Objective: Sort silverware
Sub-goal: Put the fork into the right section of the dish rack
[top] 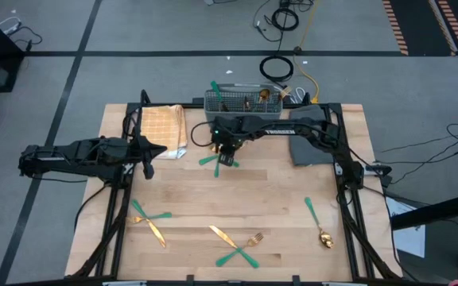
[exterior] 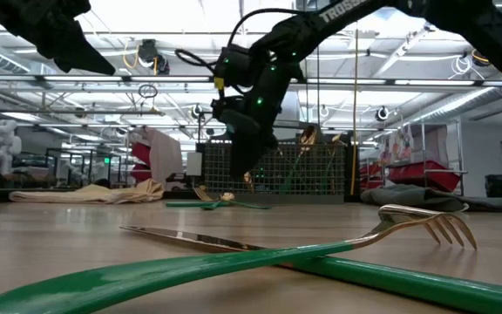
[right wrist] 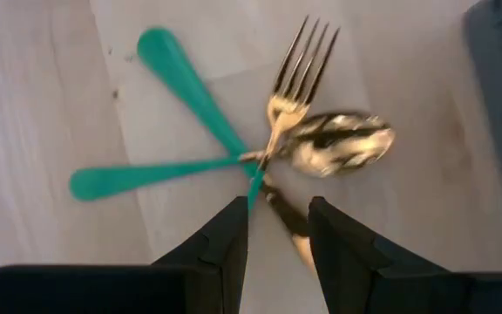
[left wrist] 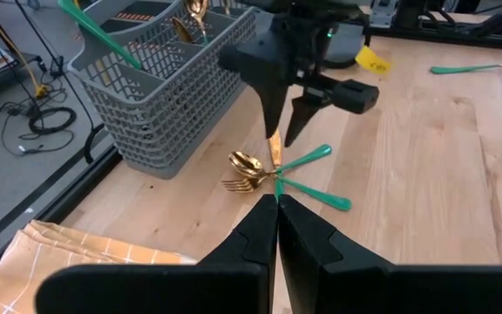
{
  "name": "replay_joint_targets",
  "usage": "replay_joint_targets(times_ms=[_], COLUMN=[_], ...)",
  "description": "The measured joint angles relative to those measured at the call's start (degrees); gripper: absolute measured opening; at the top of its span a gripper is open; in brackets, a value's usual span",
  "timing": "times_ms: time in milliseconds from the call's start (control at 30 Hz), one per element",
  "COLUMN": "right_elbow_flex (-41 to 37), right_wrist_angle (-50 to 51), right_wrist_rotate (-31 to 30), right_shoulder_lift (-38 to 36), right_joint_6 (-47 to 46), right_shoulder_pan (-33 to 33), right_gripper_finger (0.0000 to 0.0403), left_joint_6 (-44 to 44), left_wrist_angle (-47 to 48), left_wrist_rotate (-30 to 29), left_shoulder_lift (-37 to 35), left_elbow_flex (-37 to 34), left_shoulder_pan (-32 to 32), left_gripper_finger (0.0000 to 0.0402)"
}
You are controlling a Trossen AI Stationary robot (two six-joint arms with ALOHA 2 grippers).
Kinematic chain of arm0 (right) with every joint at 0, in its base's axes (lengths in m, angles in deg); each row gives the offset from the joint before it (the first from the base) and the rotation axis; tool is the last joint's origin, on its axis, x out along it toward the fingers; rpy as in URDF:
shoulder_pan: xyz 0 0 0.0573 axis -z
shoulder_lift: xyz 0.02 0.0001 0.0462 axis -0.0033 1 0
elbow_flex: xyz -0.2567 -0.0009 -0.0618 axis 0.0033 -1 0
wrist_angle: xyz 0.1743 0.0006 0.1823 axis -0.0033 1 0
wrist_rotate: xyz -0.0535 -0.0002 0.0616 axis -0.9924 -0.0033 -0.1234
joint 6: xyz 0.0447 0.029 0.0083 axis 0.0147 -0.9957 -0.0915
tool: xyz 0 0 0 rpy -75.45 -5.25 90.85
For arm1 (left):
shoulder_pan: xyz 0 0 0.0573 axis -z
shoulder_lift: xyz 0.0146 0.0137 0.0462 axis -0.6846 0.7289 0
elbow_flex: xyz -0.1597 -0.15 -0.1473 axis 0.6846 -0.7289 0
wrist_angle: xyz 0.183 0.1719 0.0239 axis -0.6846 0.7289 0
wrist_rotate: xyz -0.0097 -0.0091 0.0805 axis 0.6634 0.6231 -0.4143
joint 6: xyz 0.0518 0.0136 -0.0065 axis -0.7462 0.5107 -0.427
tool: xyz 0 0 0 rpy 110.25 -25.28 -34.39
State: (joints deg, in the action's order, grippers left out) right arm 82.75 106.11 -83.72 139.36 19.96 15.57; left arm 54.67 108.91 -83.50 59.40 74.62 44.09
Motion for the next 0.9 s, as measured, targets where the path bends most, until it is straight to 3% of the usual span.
replay_joint_targets(times_ms=[367,900], right_elbow_flex=[8.76,9.35], right_wrist_angle=[7.91,8.15], right_wrist_rotate=[2.48,3.60], right_shoulder_lift=[5.39,6.55], right_joint_6=[-0.86,-3.06], right_shoulder_pan=[0.05,0.70], right_gripper_finger=[0.0112,0.0112], left_joint_6=[-0.07,-0.11], left_wrist_angle=[-0.02,-0.02], left_wrist_rotate=[0.00,0.00], left_shoulder_lift=[0.02,0.02], left_elbow_flex=[0.00,0.00], left_shoulder_pan=[0.02,0.02], left_gripper_finger=[0.0021,0.0021])
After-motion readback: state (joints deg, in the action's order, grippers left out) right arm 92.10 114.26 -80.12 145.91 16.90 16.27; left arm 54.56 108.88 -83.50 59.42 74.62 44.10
